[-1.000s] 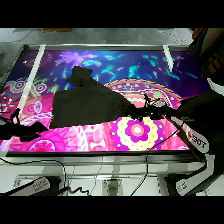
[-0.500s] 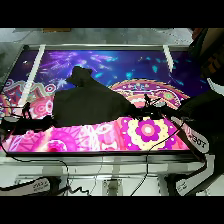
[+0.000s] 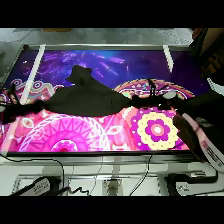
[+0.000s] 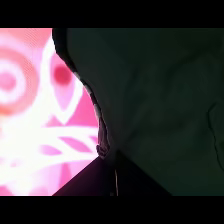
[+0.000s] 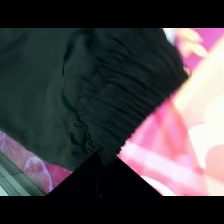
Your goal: Fold the clothes and pants, and hang the long-sleeved shirts on hangers.
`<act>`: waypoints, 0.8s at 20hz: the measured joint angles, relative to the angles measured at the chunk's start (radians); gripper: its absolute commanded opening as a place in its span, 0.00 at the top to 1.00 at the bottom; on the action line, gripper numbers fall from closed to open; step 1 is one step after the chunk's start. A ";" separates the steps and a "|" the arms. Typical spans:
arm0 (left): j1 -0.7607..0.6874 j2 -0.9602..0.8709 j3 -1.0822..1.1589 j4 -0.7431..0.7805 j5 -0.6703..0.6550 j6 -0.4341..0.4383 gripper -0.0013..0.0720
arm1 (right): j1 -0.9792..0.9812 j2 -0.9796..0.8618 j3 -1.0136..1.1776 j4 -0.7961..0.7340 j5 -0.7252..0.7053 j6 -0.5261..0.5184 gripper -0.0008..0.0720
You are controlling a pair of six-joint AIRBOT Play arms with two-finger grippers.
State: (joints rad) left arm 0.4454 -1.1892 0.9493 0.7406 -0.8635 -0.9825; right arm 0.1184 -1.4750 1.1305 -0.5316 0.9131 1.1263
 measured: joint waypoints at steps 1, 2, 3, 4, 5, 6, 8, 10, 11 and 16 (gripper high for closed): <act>0.000 0.049 0.039 -0.019 -0.002 0.010 0.97 | -0.001 0.052 0.037 -0.020 0.016 -0.006 0.95; 0.000 0.096 0.074 -0.037 0.000 0.014 0.97 | -0.002 0.100 0.072 -0.030 0.033 -0.008 0.95; 0.000 0.151 0.108 -0.050 0.008 0.019 0.97 | -0.002 0.147 0.108 -0.045 0.047 -0.010 0.95; 0.000 0.204 0.135 -0.064 0.029 0.022 0.97 | -0.002 0.199 0.148 -0.051 0.060 -0.009 0.95; 0.000 0.265 0.159 -0.072 0.058 0.025 0.97 | -0.001 0.246 0.183 -0.055 0.068 -0.008 0.95; 0.000 0.329 0.175 -0.079 0.104 0.027 0.97 | -0.002 0.294 0.219 -0.058 0.074 0.004 0.95; 0.000 0.447 0.196 -0.089 0.202 0.030 0.97 | -0.002 0.386 0.276 -0.056 0.082 0.035 0.95; 0.000 0.568 0.207 -0.092 0.307 0.039 0.97 | 0.000 0.473 0.310 -0.027 0.089 0.071 0.95; 0.000 0.617 0.210 -0.093 0.345 0.048 0.97 | 0.005 0.518 0.321 -0.003 0.090 0.084 0.95; 0.000 0.793 0.217 -0.089 0.446 0.120 0.97 | 0.094 0.700 0.343 0.081 0.073 0.150 0.96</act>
State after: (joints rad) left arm 0.4450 -0.3965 1.1664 0.6518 -0.4171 -0.8623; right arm 0.2127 -0.7753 1.4738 -0.4503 0.9859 1.2758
